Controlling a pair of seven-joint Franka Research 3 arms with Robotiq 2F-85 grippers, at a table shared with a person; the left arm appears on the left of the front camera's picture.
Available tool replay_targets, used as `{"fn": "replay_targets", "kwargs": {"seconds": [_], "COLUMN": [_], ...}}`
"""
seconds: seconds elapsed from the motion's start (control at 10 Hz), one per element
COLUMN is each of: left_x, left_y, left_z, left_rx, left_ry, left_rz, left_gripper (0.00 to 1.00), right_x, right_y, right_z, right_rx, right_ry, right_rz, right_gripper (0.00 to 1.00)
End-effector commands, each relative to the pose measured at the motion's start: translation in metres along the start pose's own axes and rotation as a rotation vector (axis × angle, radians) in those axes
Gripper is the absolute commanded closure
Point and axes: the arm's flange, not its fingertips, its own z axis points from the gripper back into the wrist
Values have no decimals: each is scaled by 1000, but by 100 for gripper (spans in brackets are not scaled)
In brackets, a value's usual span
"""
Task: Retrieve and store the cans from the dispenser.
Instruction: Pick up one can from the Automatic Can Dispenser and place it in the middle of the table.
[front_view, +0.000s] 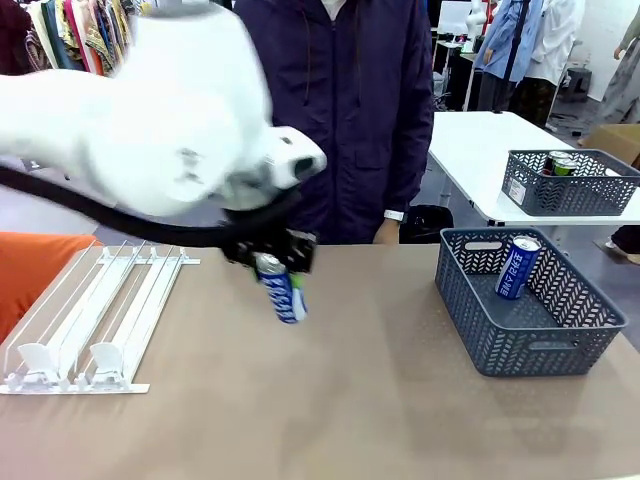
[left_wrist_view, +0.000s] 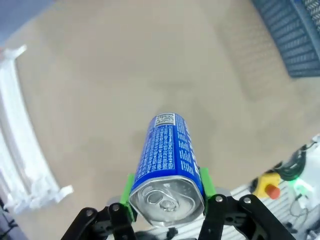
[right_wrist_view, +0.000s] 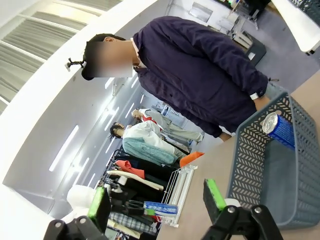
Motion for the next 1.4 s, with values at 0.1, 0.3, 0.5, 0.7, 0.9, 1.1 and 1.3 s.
{"fn": "replay_targets", "kwargs": {"seconds": [0.1,0.3,0.5,0.7,0.9,1.1,1.3], "left_x": [37,26,16,12,12,14,15], "left_y": [-26,-30,-35,-33,-32,-31,-29], "left_z": [-55,-83,-90,-101,-101,-102,-99], "left_rx": [58,71,27,30,32,34,35], "left_ry": [71,6,40,73,86,88,74], "left_rz": [-65,-102,-118,-103,-97,-92,-89], "left_gripper": [100,100,100,100,100,94,0], "right_x": [3,3,3,3,3,3,3], "right_y": [4,4,4,4,4,4,4], "right_z": [-2,-2,-2,-2,-2,-2,-2], "right_rx": [16,16,16,16,16,16,16], "right_ry": [-22,-22,-22,-22,-22,-22,-22], "right_rz": [-9,-9,-9,-9,-9,-9,-9], "right_gripper": [0,0,0,0,0,0,0]}}
